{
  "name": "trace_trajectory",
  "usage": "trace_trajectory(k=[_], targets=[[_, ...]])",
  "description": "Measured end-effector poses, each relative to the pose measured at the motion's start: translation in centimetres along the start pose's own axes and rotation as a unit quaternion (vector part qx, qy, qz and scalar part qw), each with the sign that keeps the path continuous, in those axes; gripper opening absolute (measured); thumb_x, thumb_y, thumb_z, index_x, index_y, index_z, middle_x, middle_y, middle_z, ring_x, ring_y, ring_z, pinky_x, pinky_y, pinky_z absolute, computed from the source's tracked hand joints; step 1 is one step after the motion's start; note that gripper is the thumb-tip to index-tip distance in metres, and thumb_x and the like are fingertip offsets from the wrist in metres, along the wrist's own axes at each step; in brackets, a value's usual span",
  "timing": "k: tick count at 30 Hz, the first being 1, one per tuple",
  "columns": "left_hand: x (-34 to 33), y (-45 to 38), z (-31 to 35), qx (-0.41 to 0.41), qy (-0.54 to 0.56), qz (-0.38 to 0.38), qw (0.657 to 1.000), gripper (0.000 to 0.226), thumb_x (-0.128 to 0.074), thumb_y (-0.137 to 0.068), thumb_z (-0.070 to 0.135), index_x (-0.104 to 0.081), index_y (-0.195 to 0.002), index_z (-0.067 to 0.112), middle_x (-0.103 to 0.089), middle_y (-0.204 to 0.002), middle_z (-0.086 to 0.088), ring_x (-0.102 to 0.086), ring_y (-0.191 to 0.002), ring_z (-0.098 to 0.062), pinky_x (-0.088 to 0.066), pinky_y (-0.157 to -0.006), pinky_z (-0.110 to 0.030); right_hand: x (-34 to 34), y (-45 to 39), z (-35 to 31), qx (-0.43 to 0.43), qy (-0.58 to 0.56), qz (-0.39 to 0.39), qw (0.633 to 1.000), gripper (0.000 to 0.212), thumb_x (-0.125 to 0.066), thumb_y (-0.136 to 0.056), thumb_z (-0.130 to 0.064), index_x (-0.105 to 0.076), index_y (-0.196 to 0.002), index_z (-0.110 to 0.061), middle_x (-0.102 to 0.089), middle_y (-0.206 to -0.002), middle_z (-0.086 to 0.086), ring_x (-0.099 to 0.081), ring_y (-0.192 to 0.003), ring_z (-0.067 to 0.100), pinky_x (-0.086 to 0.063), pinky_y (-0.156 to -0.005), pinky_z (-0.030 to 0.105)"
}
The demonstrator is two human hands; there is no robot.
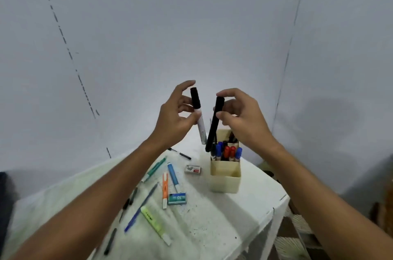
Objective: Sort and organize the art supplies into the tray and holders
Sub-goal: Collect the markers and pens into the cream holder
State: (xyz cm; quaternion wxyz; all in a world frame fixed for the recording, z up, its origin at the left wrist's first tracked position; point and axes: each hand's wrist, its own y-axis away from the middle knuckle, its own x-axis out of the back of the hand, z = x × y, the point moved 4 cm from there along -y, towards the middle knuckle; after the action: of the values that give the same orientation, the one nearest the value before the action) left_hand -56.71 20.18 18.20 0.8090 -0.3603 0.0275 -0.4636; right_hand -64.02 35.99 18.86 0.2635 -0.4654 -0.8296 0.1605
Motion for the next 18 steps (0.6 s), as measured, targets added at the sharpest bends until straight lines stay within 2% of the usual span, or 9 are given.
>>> trace_trajectory(k=[2, 4, 6, 8, 14, 18], targets=[[-2.5, -0.7, 0.2, -0.026, -0.003, -0.011, 1.000, 0.057, -0.070, -0.082, 0.000, -0.050, -0.125, 0.031, -0.065, -0.091, -0.003, -0.067, -0.080, -0.015, -0.060, -0.070, -0.038, 2.1, 0.2, 0.6, 0.006, 0.024, 0.034, 0.999, 0.035, -0.065, -0.086, 0.000, -0.058, -0.109, -0.025, -0.070, -0.085, 0.001, -0.066, -0.078, 0.010, -0.056, -0.077, 0.029], [-4.8, -1.2, 0.2, -0.042, -0.001, -0.023, 0.999, 0.052, -0.070, -0.083, 0.001, -0.051, -0.122, 0.030, -0.066, -0.092, -0.002, -0.066, -0.080, -0.011, -0.059, -0.068, -0.028, 3.9, 0.4, 1.5, 0.011, 0.051, 0.058, 0.997, 0.035, -0.065, -0.086, 0.001, -0.057, -0.109, -0.024, -0.070, -0.087, 0.001, -0.067, -0.082, 0.012, -0.054, -0.076, 0.020], [-6.6, -1.5, -0.1, -0.052, -0.001, -0.030, 0.998, 0.050, -0.070, -0.083, 0.001, -0.051, -0.117, 0.033, -0.064, -0.094, 0.001, -0.067, -0.081, -0.010, -0.055, -0.067, -0.019, 5.2, 0.6, 2.7, 0.015, 0.077, 0.079, 0.994, 0.035, -0.065, -0.086, 0.001, -0.057, -0.108, -0.024, -0.070, -0.088, -0.001, -0.067, -0.085, 0.009, -0.049, -0.070, 0.010], [-7.9, -1.7, -0.8, -0.058, -0.011, -0.033, 0.998, 0.051, -0.070, -0.083, 0.002, -0.050, -0.114, 0.037, -0.064, -0.095, 0.005, -0.066, -0.082, -0.009, -0.053, -0.068, -0.016, 6.0, 0.6, 3.9, 0.008, 0.097, 0.090, 0.991, 0.034, -0.066, -0.085, 0.001, -0.058, -0.108, -0.023, -0.069, -0.087, -0.003, -0.066, -0.085, 0.005, -0.044, -0.066, 0.005], [-9.4, -1.1, -3.7, -0.056, -0.036, -0.058, 0.996, 0.049, -0.069, -0.083, 0.002, -0.051, -0.113, 0.037, -0.065, -0.097, 0.002, -0.065, -0.090, -0.008, -0.052, -0.072, -0.015, 6.1, 0.7, 7.5, -0.005, 0.117, 0.087, 0.989, 0.033, -0.068, -0.085, -0.002, -0.055, -0.102, -0.027, -0.067, -0.084, -0.005, -0.064, -0.081, 0.001, -0.043, -0.064, 0.007], [-9.8, -0.7, -5.6, -0.033, -0.031, -0.075, 0.996, 0.050, -0.068, -0.082, -0.002, -0.053, -0.109, 0.038, -0.067, -0.097, -0.004, -0.066, -0.093, -0.009, -0.053, -0.077, -0.017, 5.3, 0.6, 9.7, -0.013, 0.138, 0.059, 0.989, 0.030, -0.068, -0.085, -0.003, -0.058, -0.103, -0.026, -0.067, -0.086, -0.005, -0.064, -0.083, 0.005, -0.041, -0.063, 0.007]])
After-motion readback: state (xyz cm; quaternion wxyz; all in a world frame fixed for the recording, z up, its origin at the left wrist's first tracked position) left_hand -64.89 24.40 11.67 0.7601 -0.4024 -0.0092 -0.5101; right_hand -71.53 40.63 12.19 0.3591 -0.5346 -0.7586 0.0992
